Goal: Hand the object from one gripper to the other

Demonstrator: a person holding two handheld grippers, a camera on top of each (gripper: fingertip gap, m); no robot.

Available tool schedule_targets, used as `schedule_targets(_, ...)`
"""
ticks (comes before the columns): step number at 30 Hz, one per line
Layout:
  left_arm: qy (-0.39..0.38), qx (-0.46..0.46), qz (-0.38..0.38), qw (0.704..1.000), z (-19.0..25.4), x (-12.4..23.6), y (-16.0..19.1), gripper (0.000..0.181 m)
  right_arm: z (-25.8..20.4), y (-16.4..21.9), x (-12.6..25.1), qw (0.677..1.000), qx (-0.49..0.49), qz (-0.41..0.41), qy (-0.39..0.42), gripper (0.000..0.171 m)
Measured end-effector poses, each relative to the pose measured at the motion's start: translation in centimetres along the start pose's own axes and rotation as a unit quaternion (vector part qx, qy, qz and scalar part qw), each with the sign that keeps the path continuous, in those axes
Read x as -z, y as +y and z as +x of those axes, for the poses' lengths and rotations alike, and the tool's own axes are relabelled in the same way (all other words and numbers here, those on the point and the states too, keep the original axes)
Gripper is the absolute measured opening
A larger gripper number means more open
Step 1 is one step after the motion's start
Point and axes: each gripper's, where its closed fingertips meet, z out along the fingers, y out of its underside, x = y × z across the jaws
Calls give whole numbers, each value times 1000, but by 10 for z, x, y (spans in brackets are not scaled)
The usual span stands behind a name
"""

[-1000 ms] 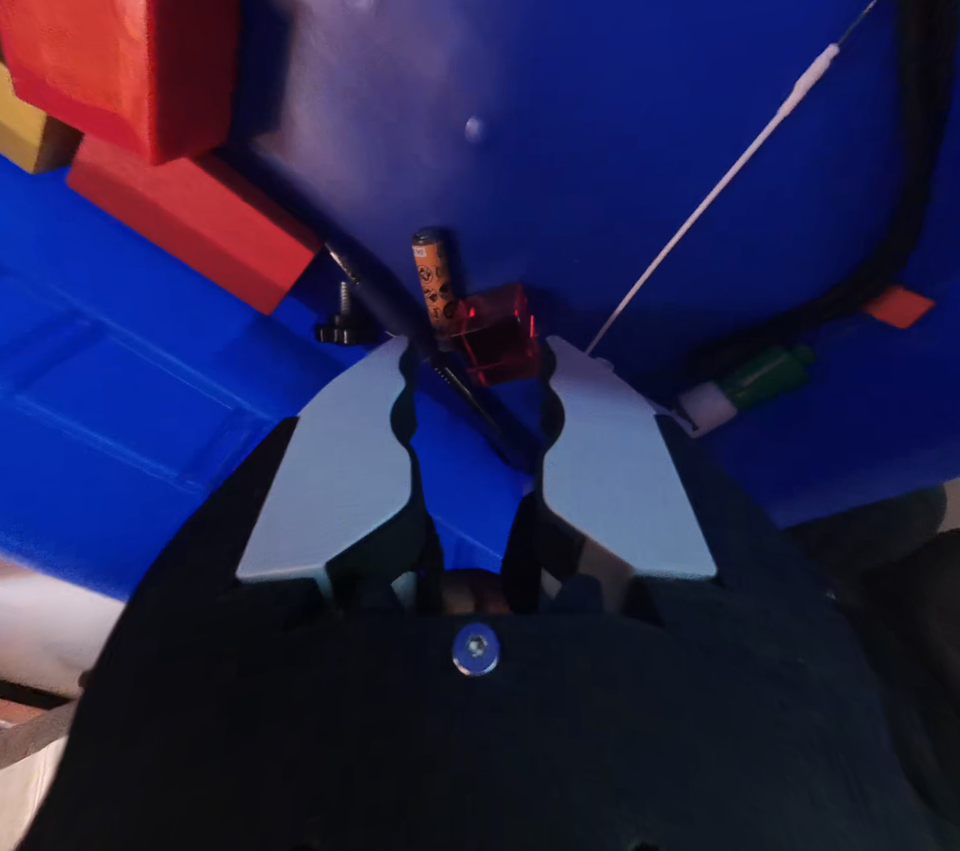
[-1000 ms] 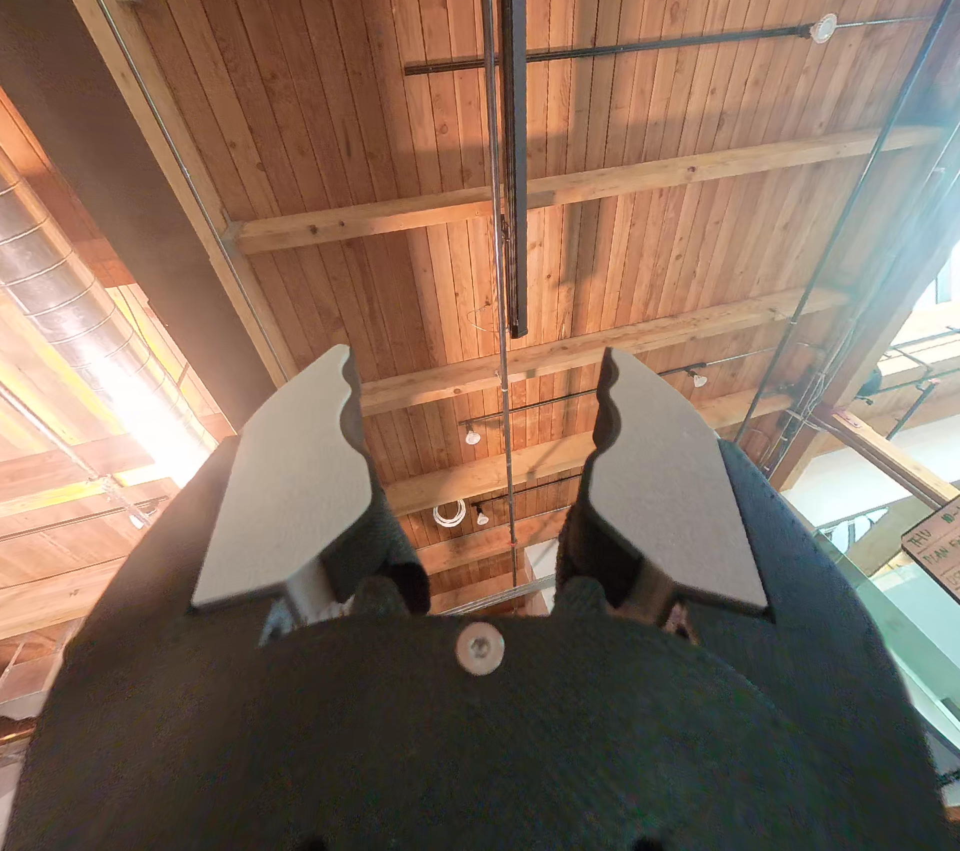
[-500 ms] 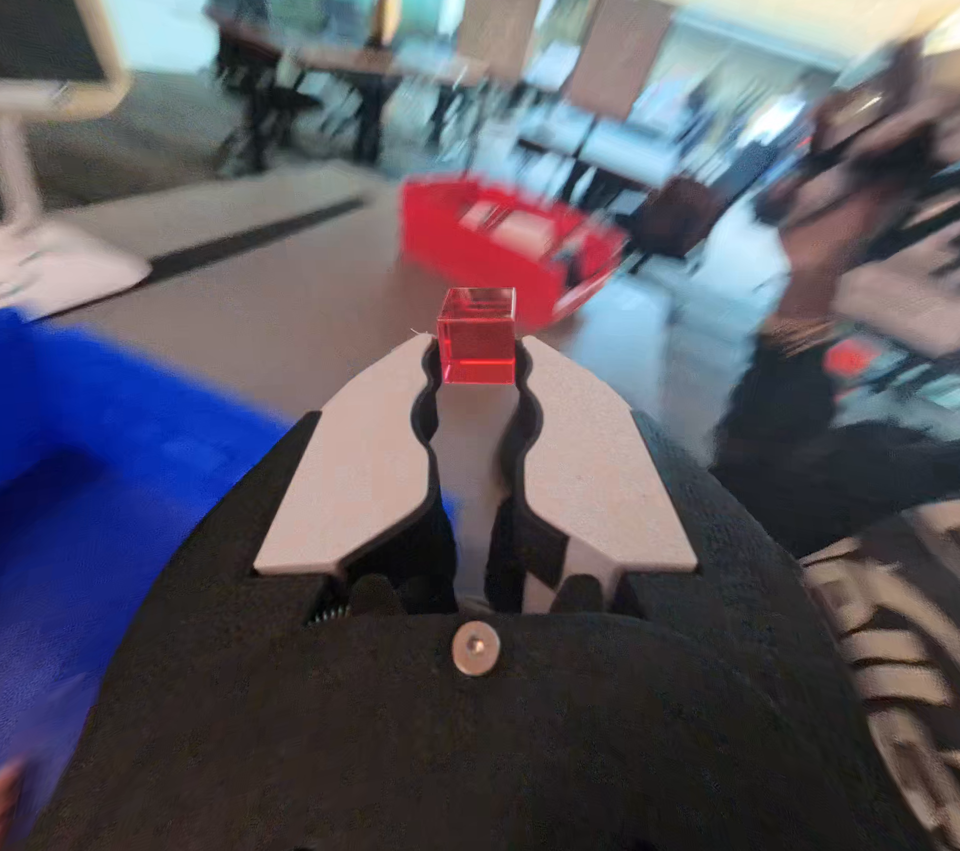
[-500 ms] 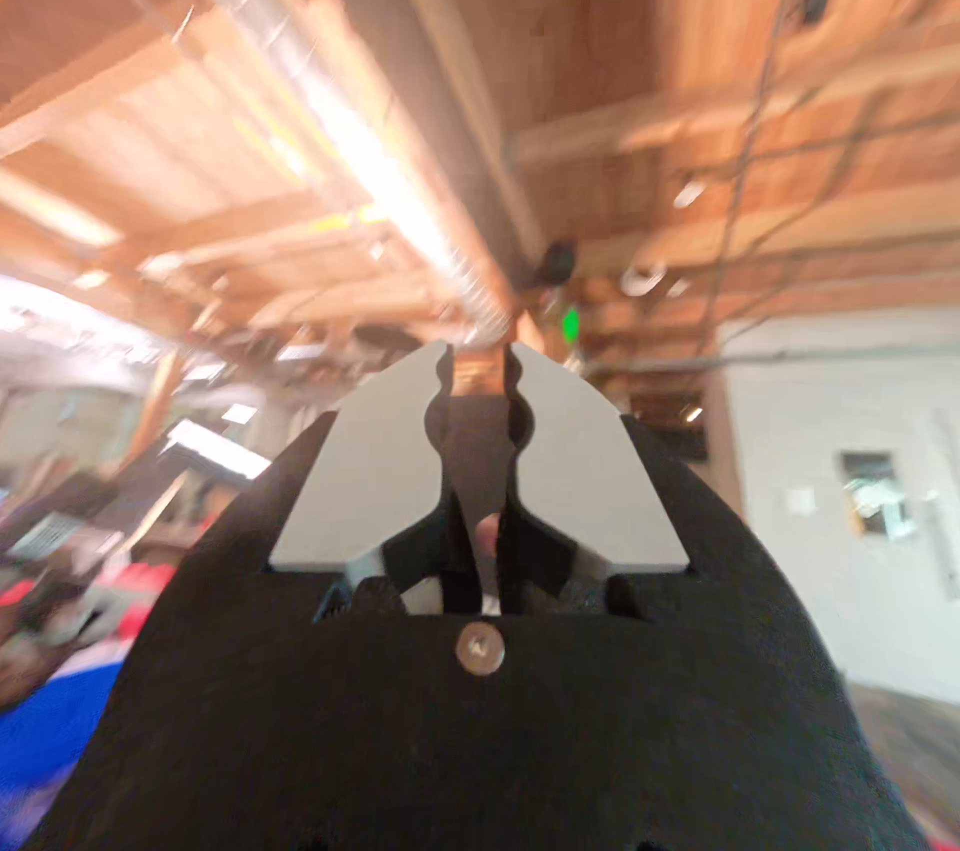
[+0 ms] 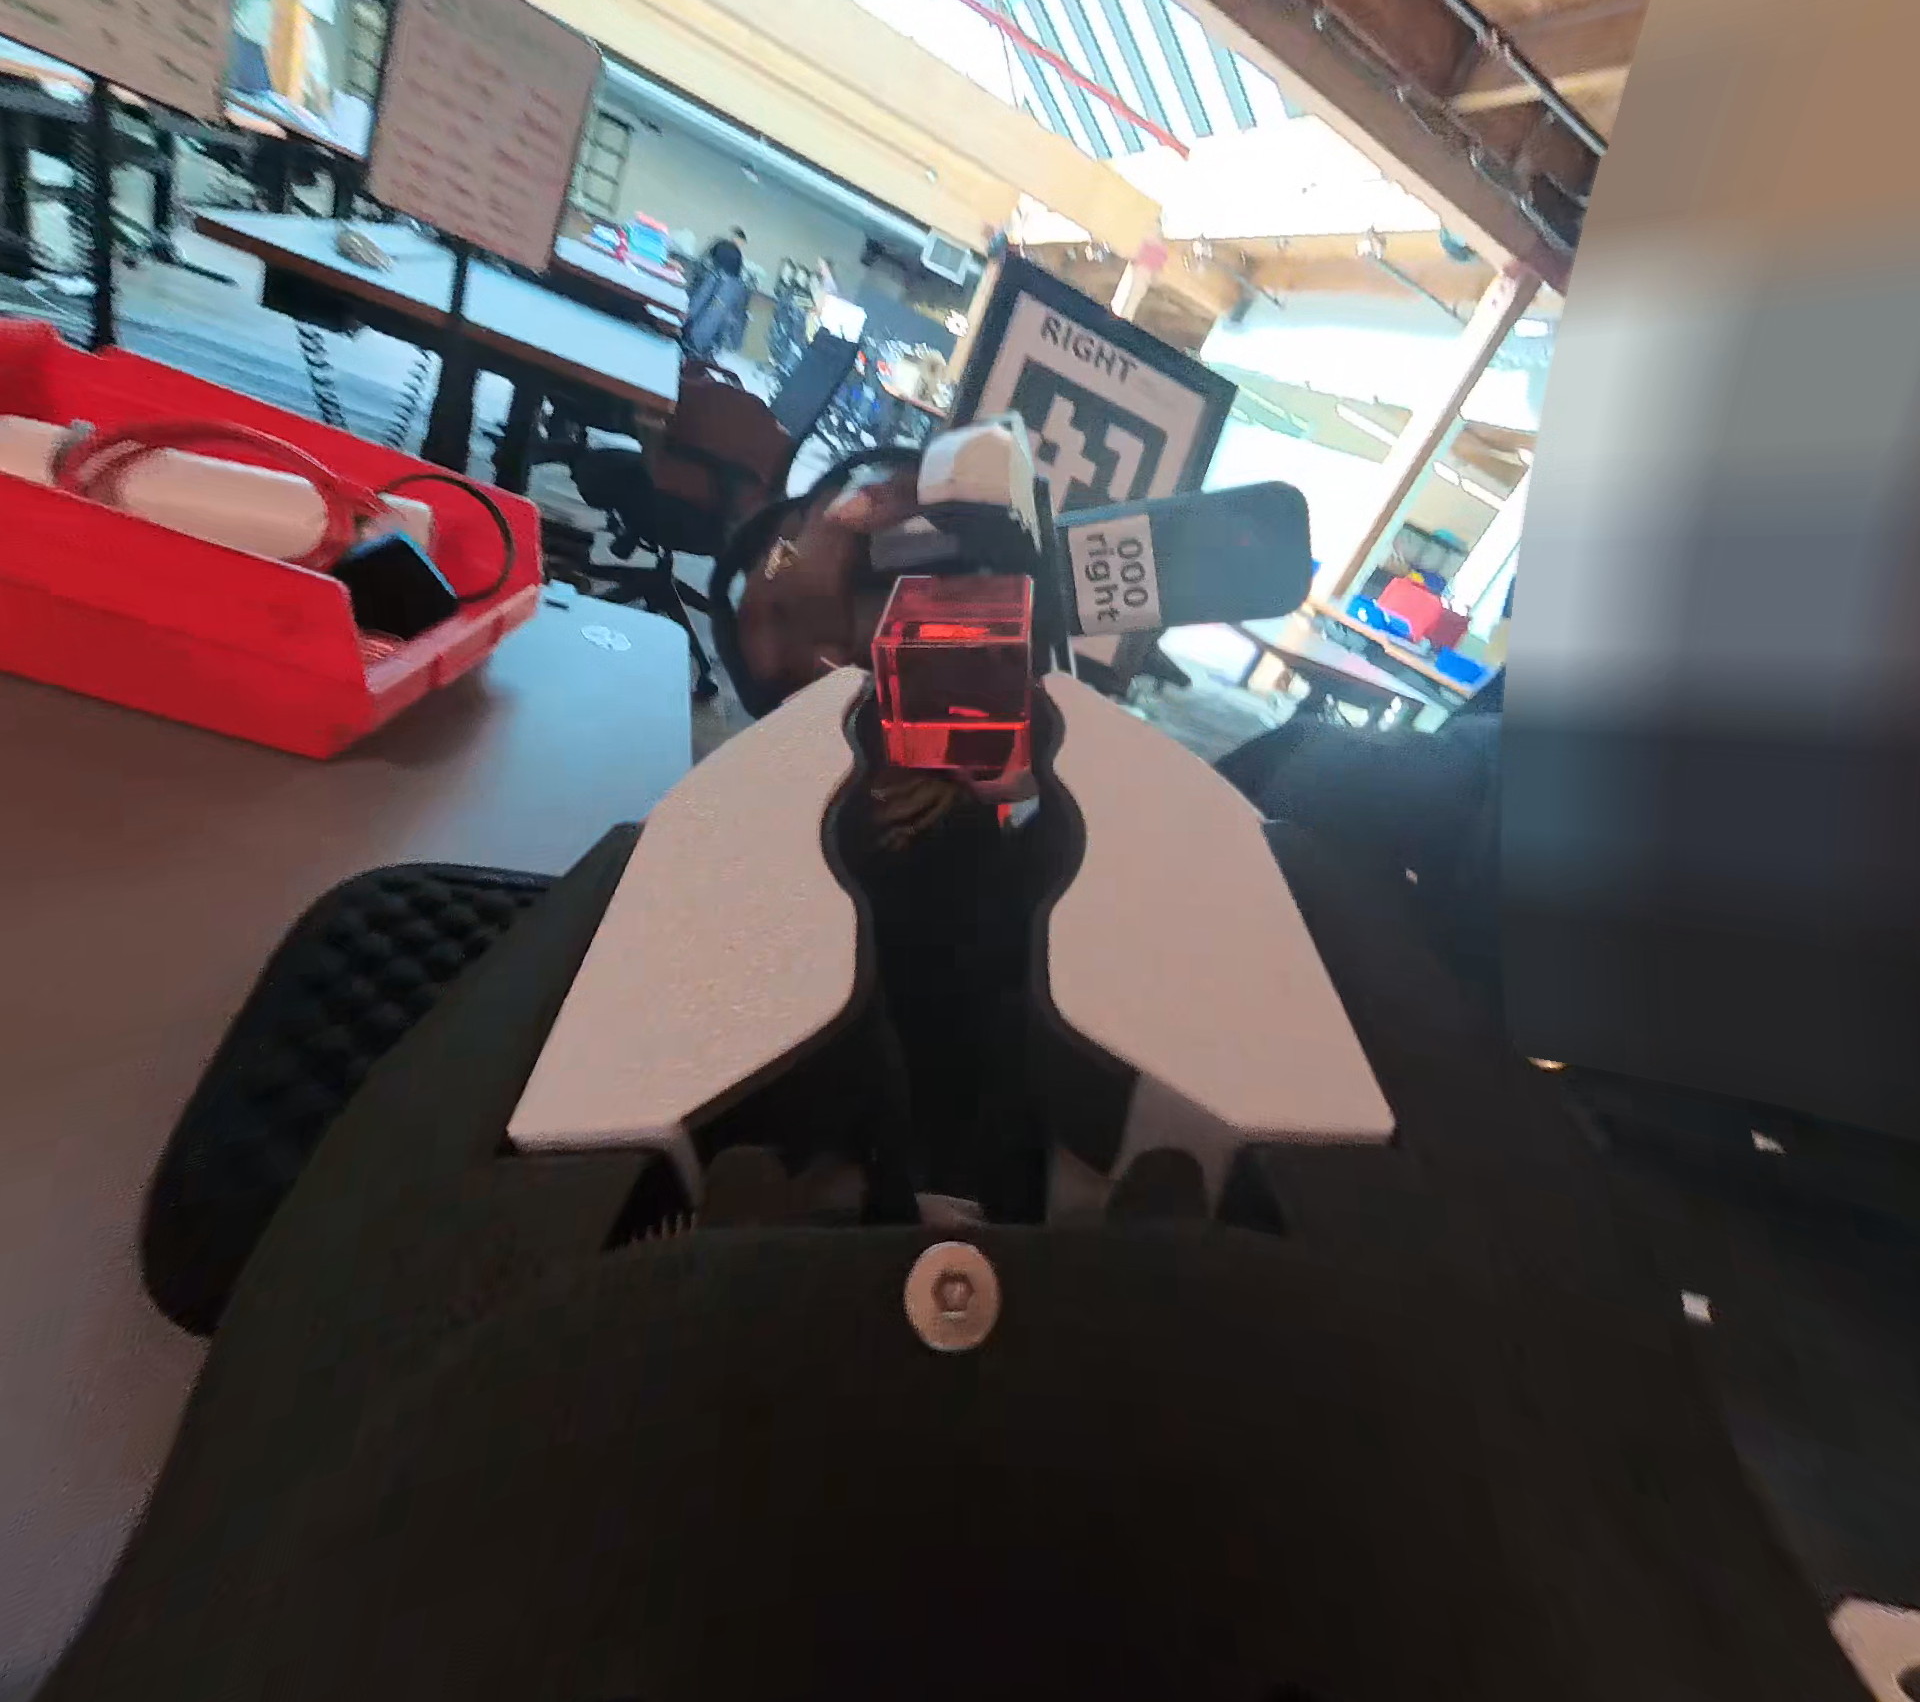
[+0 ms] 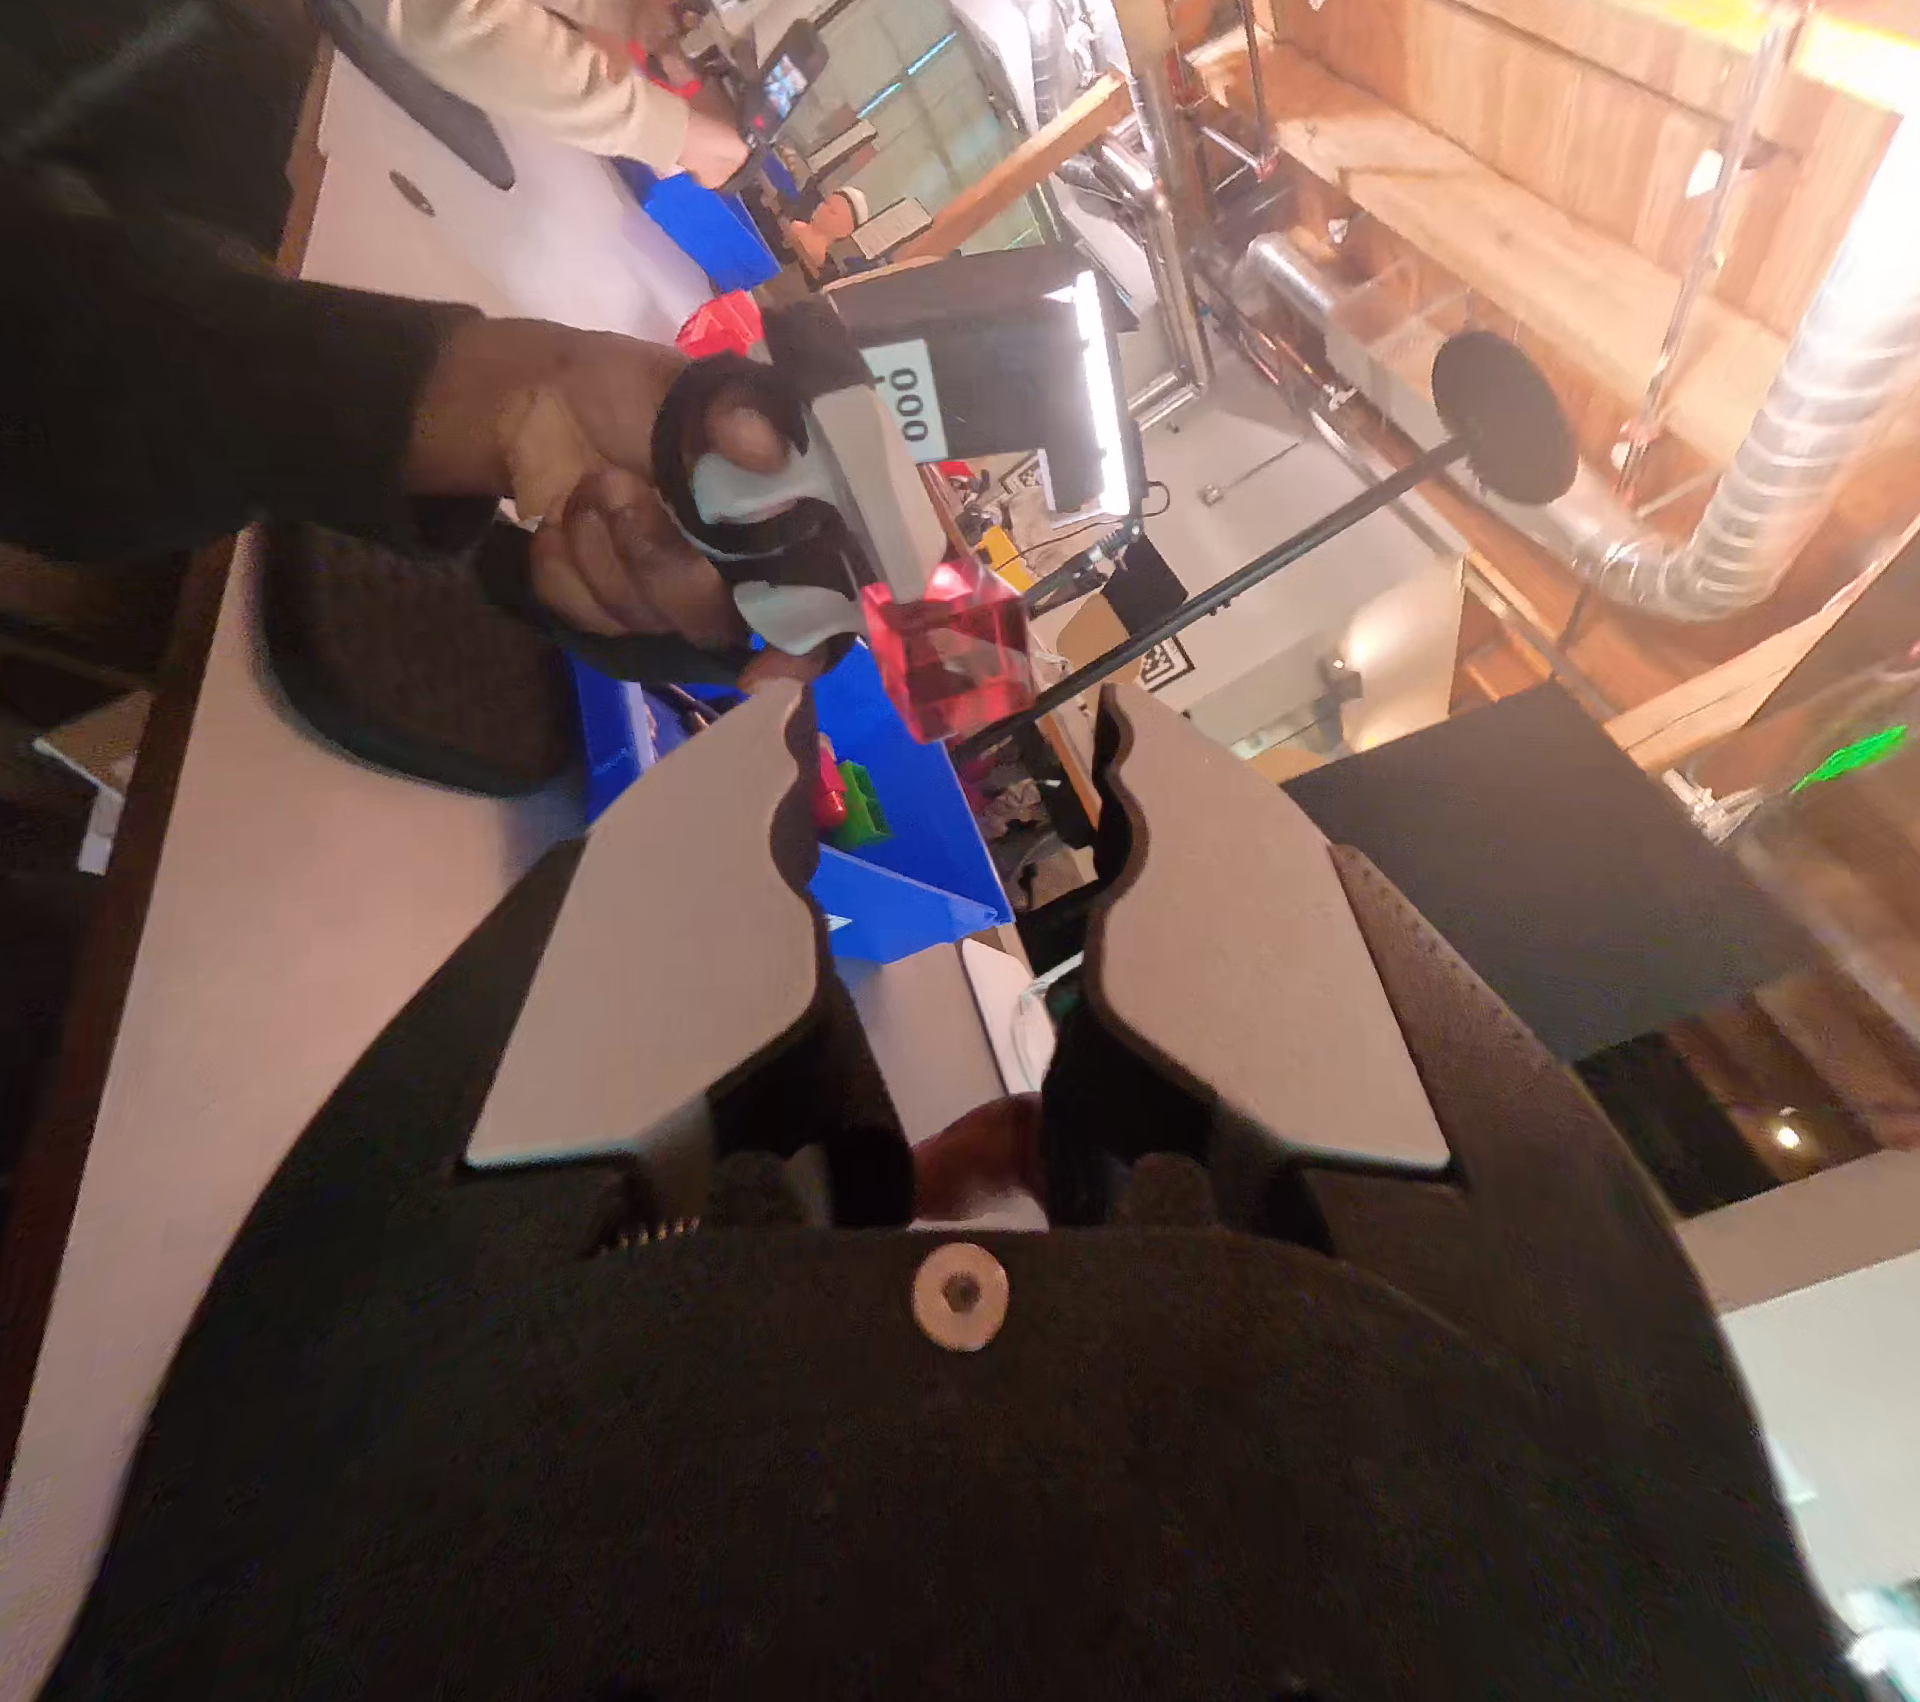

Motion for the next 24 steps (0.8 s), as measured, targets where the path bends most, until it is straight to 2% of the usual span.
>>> schedule_targets(4,15,-9,-45,999,7,-10,17,27,-16,-5,3,998,40,24,-39,42)
schedule_targets(6,23,-16,-62,998,10,-14,23,27,-19,-7,3,997,59,30,-36,28)
schedule_targets(8,33,-41,-55,997,14,-13,22,27,-19,-9,4,997,53,37,-41,28)
schedule_targets(10,24,-125,-36,991,16,-11,16,42,-12,-13,4,998,-16,49,-45,27)
schedule_targets(11,-11,-201,-21,979,13,-9,11,49,-5,-14,5,995,-75,56,-45,27)
schedule_targets(12,-62,-294,-7,954,8,-6,5,56,-1,-14,4,985,-146,64,-59,27)
schedule_targets(13,-110,-393,0,913,6,-2,1,63,0,-15,4,968,-225,71,-87,27)
schedule_targets(15,-192,-571,-17,798,5,3,-3,64,1,-18,4,915,-368,85,-139,27)
schedule_targets(16,-222,-630,-34,744,6,4,-3,66,0,-19,5,887,-420,89,-168,27)
schedule_targets(17,-235,-666,-51,707,7,3,-2,67,-3,-19,5,863,-460,89,-190,27)
schedule_targets(20,-240,-708,-77,659,10,-3,4,65,-13,-16,1,810,-529,77,-241,27)
schedule_targets(24,-238,-727,-101,636,4,-7,11,46,-23,-13,-1,781,-557,62,-277,27)
